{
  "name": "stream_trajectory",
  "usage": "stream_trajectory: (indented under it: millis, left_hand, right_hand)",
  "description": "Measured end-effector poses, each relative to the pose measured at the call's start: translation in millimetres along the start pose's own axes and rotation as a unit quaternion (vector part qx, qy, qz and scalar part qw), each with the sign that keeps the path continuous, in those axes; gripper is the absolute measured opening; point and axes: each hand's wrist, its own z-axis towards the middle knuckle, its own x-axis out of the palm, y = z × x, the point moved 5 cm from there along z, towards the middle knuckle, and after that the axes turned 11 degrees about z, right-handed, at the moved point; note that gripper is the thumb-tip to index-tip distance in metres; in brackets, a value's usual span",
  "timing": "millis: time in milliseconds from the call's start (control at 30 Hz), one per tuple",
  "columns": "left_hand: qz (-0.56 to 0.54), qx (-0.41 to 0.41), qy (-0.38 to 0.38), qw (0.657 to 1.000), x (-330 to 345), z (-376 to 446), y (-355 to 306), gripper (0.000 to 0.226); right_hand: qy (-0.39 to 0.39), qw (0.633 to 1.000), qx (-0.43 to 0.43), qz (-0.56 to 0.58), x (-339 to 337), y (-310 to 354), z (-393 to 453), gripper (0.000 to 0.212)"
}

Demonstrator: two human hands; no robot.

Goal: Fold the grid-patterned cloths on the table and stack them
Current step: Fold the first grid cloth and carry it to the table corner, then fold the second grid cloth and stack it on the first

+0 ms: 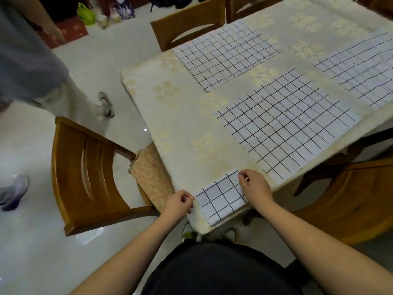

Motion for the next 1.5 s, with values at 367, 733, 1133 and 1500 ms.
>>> stream_trajectory:
  millis: [367, 733, 1133, 1500]
  left_hand:
    - [0.023, -0.01, -0.027, 0.999, -10.6, -1.7, -21.5, 0.016]
    - [0.164, 0.025, -0.102, 0.981, -57.7, -9.3, -30.6, 0.038]
    - [0.353, 0.081, -0.159, 0.919, -101.1, -49.6, 18.8, 0.064]
    - [0.306, 0.112, -0.236, 0.915, -206.0, -114.9, 148.6, 0.061]
  right_hand:
    - [0.023, 1.0, -0.009, 0.001, -3.8, 6.6, 10.0, 0.027]
    - [0.073, 0.982, -0.08, -0.151, 22.2, 46.2, 6.3, 0.041]
    - [0.129, 0.95, -0.146, -0.243, 88.6, 119.2, -17.8, 0.059]
    - [0.103, 0.947, -0.189, -0.24, 209.8, 252.4, -100.0, 0.065]
